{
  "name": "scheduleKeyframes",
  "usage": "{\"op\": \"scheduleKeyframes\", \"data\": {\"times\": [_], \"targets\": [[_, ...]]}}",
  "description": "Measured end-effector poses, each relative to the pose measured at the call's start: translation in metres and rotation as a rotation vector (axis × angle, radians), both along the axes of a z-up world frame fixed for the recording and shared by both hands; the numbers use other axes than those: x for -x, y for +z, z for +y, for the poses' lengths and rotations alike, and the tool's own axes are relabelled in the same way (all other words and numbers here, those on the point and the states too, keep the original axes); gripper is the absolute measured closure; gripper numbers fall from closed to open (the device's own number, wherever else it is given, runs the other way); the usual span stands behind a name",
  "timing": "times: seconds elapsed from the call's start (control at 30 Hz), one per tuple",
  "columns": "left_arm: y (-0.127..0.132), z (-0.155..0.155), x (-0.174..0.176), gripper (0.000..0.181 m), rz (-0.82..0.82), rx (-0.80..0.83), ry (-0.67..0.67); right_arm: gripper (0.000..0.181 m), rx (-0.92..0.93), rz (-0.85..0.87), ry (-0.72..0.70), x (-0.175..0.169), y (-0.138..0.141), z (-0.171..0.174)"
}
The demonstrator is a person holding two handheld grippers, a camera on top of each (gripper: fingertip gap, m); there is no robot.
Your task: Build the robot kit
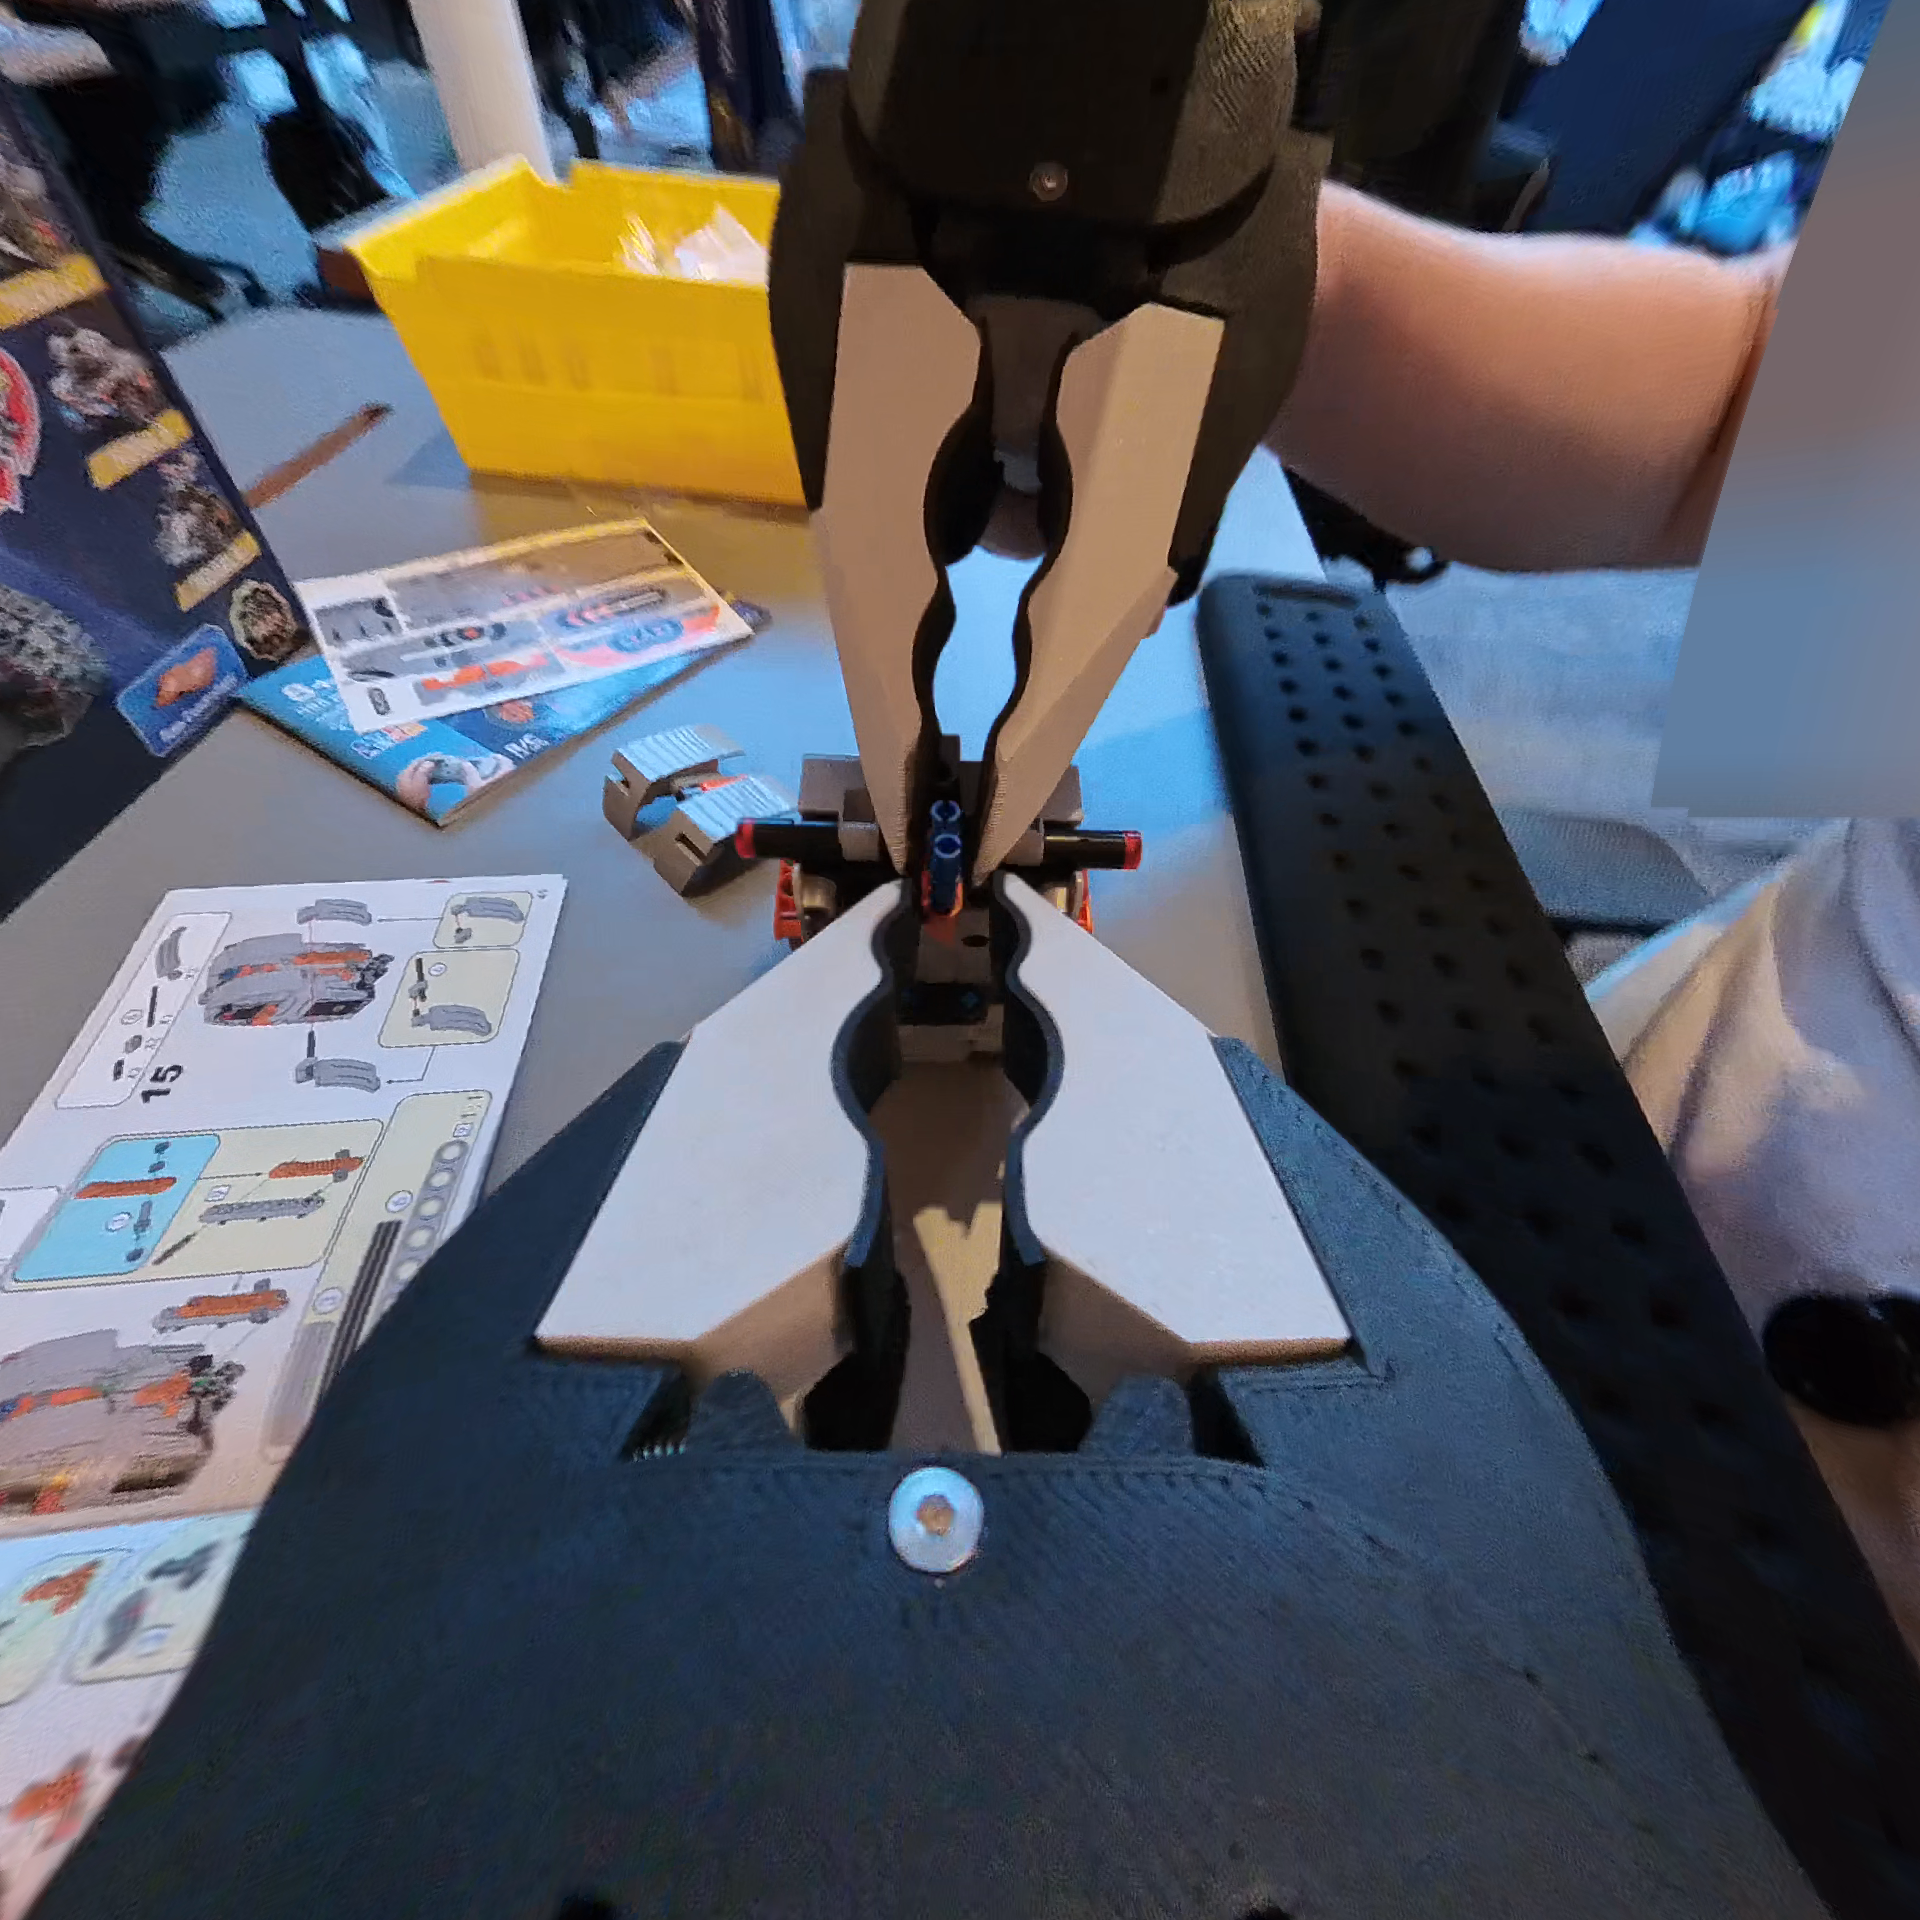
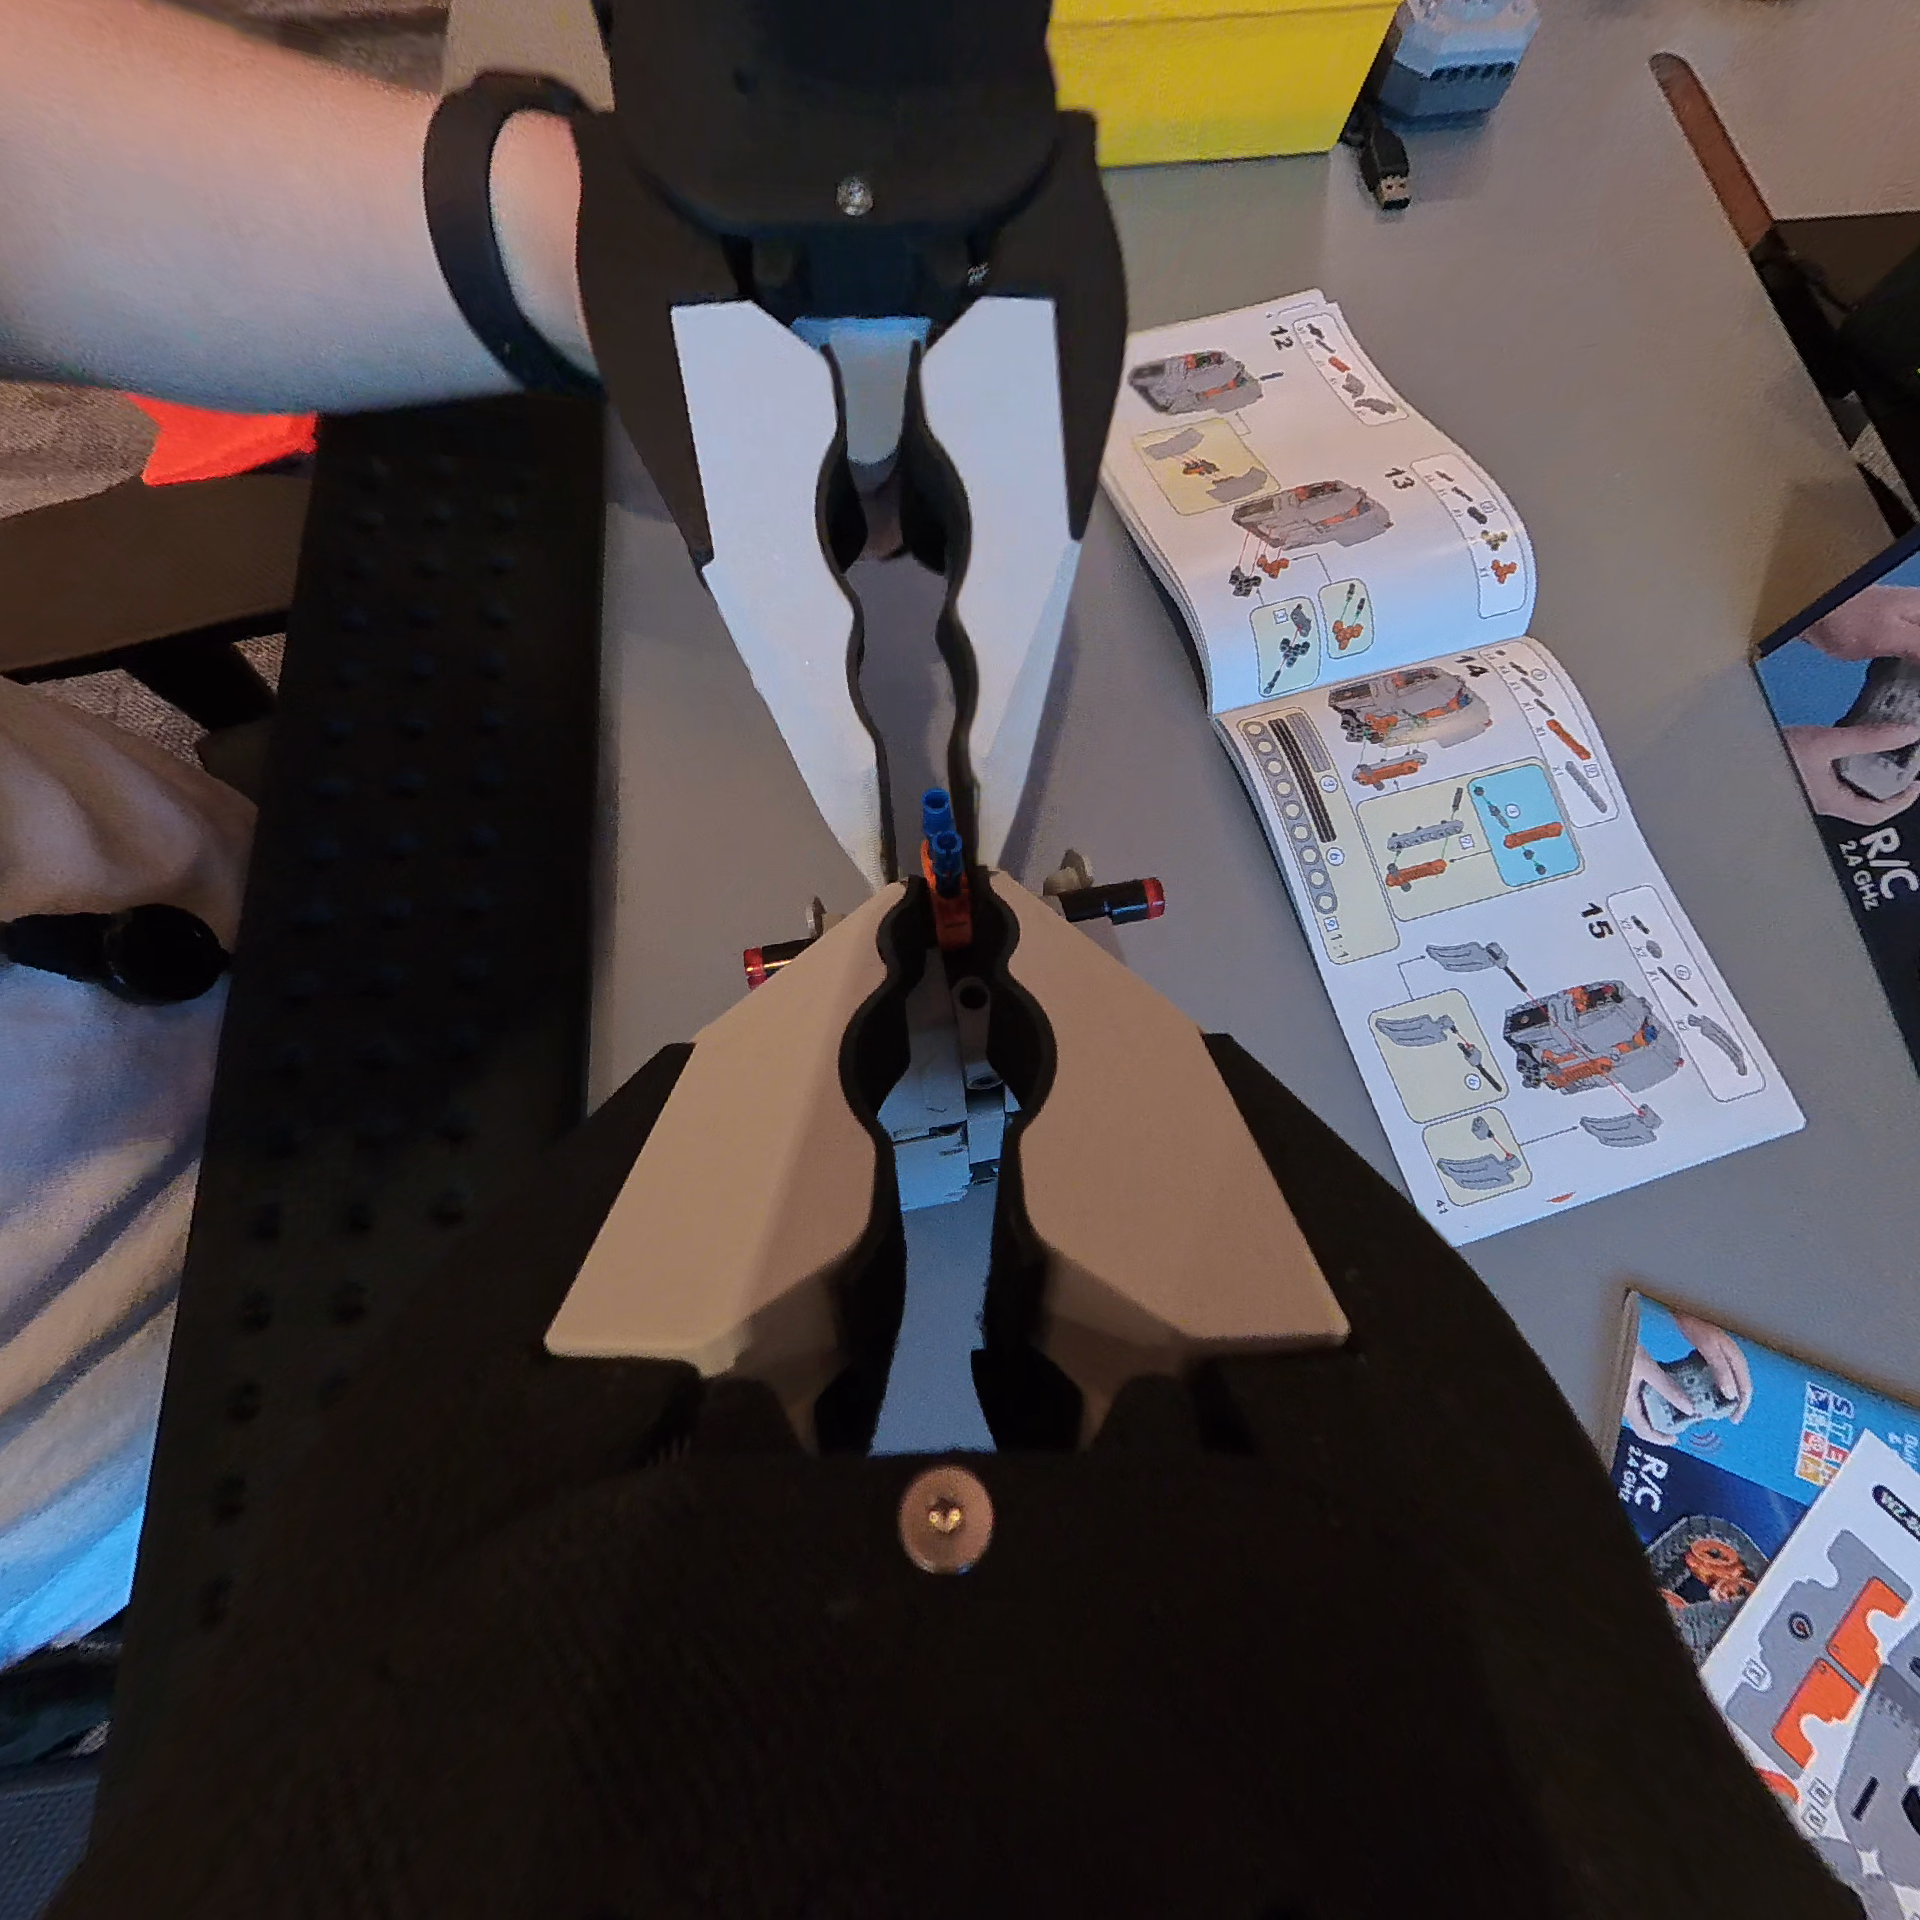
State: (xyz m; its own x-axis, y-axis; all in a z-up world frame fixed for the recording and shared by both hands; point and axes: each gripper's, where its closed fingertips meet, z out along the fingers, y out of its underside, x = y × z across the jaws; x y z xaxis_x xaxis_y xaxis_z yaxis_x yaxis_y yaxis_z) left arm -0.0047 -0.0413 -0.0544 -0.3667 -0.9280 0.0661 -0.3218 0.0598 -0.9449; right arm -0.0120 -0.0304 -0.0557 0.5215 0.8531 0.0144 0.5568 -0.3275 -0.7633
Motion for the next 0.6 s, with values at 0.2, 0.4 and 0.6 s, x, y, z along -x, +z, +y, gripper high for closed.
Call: {"op": "scheduleKeyframes", "data": {"times": [0.2,0.4,0.6], "targets": [[0.002,-0.003,-0.005,0.173,-0.101,0.046,0.031,0.167,0.015,-0.085,0.048,-0.007,0.002,-0.002],[0.004,-0.004,-0.016,0.175,-0.118,0.06,0.016,0.159,0.054,-0.241,0.111,-0.021,0.005,-0.005],[0.001,0.011,-0.005,0.112,-0.172,0.169,0.09,0.159,0.085,-0.243,0.104,-0.028,0.0,-0.009]]}}
